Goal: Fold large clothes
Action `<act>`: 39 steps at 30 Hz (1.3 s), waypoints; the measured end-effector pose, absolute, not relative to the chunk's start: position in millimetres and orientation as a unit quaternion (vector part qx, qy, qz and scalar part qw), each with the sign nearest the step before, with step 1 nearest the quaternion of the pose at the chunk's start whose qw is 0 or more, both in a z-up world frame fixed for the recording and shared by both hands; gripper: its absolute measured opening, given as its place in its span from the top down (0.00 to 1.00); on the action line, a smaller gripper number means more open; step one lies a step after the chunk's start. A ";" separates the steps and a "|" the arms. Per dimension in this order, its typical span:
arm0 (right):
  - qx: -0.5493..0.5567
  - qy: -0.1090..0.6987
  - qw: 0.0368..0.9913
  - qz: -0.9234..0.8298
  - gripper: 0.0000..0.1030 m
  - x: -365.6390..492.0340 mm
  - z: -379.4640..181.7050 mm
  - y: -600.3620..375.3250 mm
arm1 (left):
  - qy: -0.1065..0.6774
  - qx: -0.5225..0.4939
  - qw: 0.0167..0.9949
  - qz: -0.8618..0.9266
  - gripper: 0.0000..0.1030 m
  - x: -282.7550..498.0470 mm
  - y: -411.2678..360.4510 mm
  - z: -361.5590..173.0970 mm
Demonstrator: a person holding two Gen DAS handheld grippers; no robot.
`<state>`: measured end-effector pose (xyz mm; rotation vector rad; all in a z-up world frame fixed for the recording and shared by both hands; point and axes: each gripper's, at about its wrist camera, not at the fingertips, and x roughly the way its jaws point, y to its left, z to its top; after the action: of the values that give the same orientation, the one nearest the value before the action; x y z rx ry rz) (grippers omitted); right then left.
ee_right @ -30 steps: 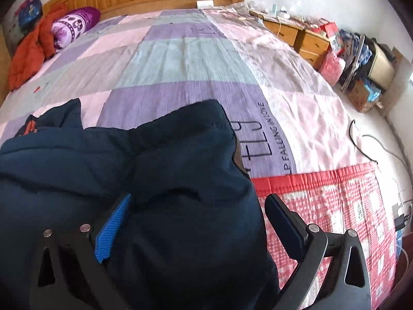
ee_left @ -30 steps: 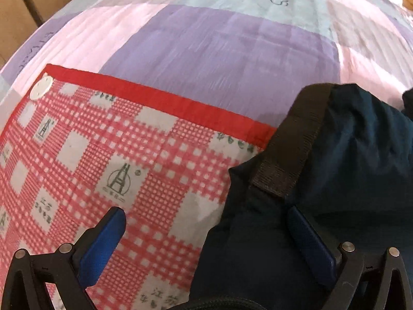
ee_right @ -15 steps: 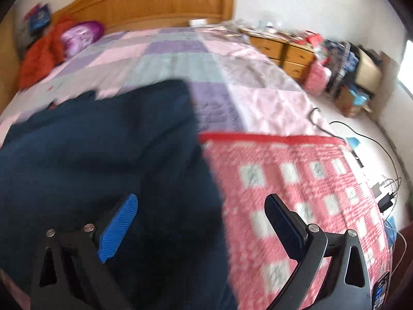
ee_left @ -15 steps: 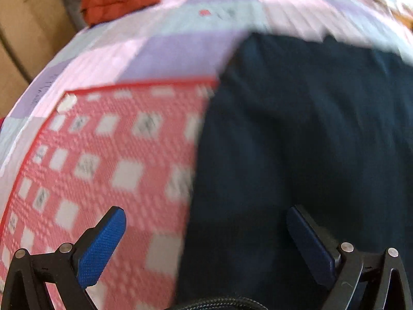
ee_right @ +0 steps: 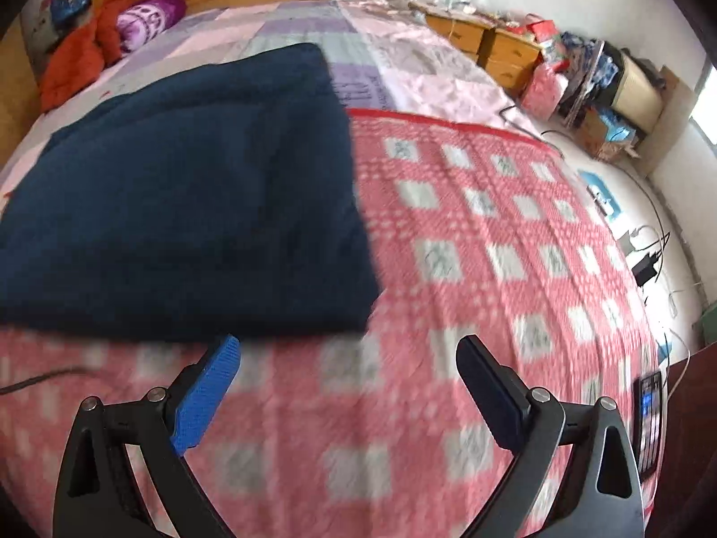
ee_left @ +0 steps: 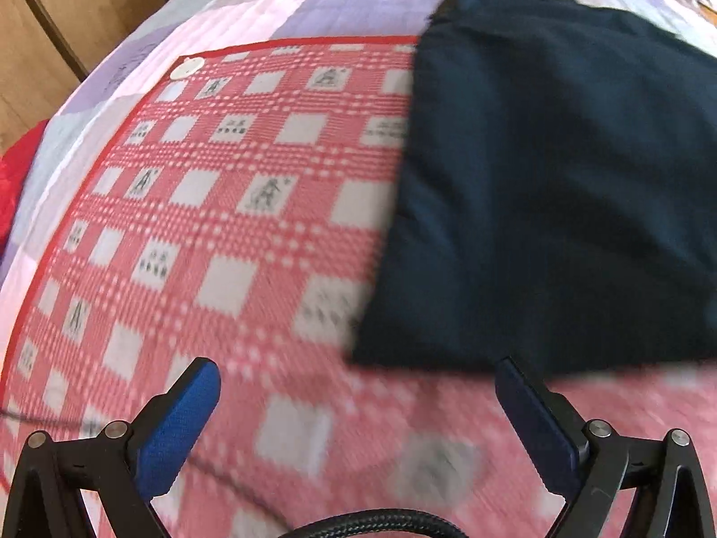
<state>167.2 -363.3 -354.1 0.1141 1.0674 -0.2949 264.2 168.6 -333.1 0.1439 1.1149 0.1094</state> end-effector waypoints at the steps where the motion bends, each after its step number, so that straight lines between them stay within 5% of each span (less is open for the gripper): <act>1: 0.056 0.512 0.847 -0.132 0.03 159.3 -347.0 -351.6 | 0.529 0.068 0.845 0.046 0.01 253.3 159.9 -326.0; 14: 0.093 0.546 0.830 -0.066 0.03 64.7 -236.4 -227.7 | 0.539 0.062 0.840 0.006 0.01 114.9 61.5 -204.9; 39: 0.099 0.518 0.849 -0.027 0.03 -73.9 -30.7 -153.5 | 0.499 0.078 0.863 -0.006 0.01 -18.3 35.2 -26.7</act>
<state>-73.9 -153.5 -30.7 0.2087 1.0919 -0.0565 -18.3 35.2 -26.7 0.1627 1.0451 -0.0120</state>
